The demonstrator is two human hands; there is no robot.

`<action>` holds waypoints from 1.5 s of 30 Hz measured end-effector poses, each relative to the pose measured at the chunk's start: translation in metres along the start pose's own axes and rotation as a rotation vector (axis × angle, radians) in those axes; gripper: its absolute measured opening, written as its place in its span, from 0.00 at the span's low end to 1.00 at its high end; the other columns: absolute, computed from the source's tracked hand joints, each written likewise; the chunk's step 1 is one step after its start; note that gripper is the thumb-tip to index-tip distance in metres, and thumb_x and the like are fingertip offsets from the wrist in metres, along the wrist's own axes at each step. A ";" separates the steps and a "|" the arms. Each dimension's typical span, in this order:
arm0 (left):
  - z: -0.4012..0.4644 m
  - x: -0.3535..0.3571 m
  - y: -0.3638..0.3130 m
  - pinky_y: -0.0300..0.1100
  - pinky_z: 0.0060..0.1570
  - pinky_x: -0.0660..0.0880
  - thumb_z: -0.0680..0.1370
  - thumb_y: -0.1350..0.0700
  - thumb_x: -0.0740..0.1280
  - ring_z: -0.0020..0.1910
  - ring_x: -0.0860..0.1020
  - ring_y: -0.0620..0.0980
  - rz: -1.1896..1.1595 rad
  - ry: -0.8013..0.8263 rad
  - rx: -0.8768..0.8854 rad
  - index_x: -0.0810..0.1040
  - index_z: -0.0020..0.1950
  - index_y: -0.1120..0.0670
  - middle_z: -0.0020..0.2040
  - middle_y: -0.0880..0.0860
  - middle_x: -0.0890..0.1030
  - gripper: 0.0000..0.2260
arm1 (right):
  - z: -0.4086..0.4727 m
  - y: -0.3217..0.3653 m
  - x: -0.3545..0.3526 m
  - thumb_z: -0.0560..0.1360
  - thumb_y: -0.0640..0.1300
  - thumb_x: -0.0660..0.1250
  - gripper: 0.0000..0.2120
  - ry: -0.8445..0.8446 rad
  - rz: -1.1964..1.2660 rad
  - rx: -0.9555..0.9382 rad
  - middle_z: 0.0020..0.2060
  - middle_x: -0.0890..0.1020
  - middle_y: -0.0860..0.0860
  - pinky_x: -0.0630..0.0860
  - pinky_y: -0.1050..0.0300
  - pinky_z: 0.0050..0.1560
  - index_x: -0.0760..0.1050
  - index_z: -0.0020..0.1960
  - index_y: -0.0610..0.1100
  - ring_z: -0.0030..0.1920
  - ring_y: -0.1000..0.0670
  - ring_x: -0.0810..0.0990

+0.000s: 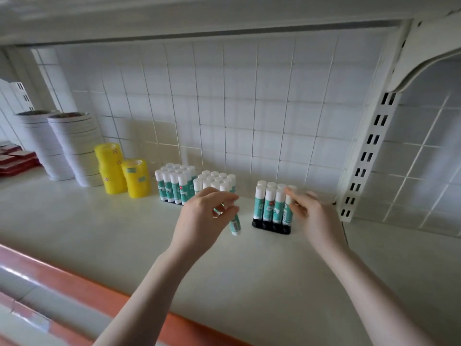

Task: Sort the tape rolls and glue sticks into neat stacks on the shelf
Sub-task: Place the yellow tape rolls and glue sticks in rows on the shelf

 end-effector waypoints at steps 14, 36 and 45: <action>0.028 0.044 -0.006 0.28 0.40 0.71 0.72 0.59 0.72 0.38 0.75 0.33 -0.025 0.026 -0.008 0.83 0.50 0.52 0.40 0.43 0.75 0.08 | -0.003 -0.035 -0.021 0.77 0.43 0.60 0.13 0.180 -0.353 0.239 0.54 0.80 0.47 0.75 0.52 0.50 0.77 0.60 0.47 0.53 0.42 0.78; 0.035 0.063 -0.001 0.26 0.38 0.71 0.72 0.60 0.71 0.36 0.76 0.37 -0.032 0.012 0.025 0.82 0.47 0.55 0.35 0.40 0.76 0.04 | -0.005 -0.038 -0.017 0.77 0.44 0.60 0.12 0.377 -0.535 0.257 0.55 0.78 0.48 0.74 0.55 0.49 0.77 0.58 0.47 0.54 0.46 0.78; 0.036 0.064 0.001 0.24 0.39 0.69 0.72 0.62 0.71 0.35 0.75 0.38 -0.038 -0.006 0.059 0.83 0.48 0.55 0.36 0.40 0.76 0.06 | -0.004 -0.040 -0.018 0.76 0.43 0.59 0.12 0.386 -0.525 0.277 0.55 0.78 0.47 0.76 0.53 0.51 0.76 0.58 0.45 0.55 0.45 0.78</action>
Point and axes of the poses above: each hand's wrist, its own z-axis towards the middle knuckle, its own x-axis out of the palm, y = z × x, the point moved 5 cm from there along z, towards the middle knuckle
